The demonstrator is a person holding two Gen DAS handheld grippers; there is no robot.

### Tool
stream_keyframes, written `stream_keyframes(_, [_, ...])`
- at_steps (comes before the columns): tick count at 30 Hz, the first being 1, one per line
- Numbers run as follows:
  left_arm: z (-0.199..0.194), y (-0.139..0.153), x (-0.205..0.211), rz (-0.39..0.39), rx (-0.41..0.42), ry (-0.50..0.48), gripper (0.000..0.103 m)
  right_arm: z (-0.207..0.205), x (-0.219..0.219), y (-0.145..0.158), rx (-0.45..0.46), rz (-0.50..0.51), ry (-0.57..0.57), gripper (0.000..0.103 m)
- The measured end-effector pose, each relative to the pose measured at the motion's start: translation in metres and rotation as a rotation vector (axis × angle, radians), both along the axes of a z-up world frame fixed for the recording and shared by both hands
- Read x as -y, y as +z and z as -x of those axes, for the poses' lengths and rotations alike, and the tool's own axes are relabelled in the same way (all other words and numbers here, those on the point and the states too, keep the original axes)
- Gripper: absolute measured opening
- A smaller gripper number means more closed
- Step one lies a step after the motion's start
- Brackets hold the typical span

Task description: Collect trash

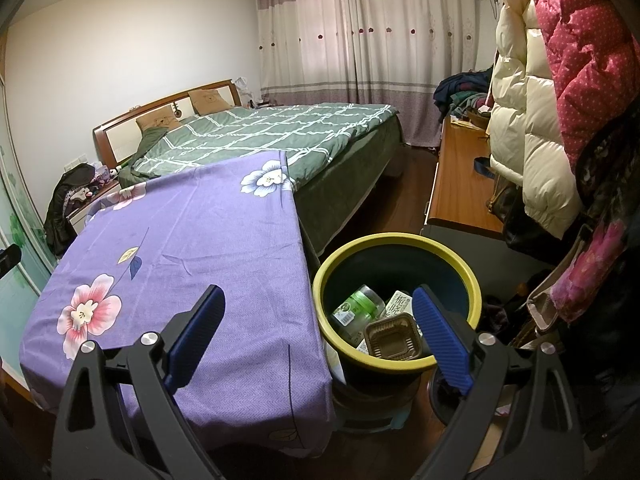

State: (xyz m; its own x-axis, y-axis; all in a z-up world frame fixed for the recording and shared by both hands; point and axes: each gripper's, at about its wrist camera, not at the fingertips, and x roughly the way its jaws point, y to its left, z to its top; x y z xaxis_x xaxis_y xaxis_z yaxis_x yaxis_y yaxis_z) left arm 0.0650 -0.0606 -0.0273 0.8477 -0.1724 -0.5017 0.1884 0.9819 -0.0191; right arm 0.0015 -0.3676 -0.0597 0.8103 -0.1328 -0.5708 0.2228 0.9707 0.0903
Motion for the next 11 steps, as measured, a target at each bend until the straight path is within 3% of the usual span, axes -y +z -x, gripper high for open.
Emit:
stream_keyframes(5, [-0.016,-0.002,0.001,-0.027,-0.024,0.005,0.098,-0.010,-0.010,-0.004,-0.011,-0.004,0.021,0.090])
stream_keyframes(11, [-0.087,-0.033,-0.016,-0.078,-0.140,0.085,0.098,-0.063,-0.039,-0.006,-0.057,0.003,0.106,0.095])
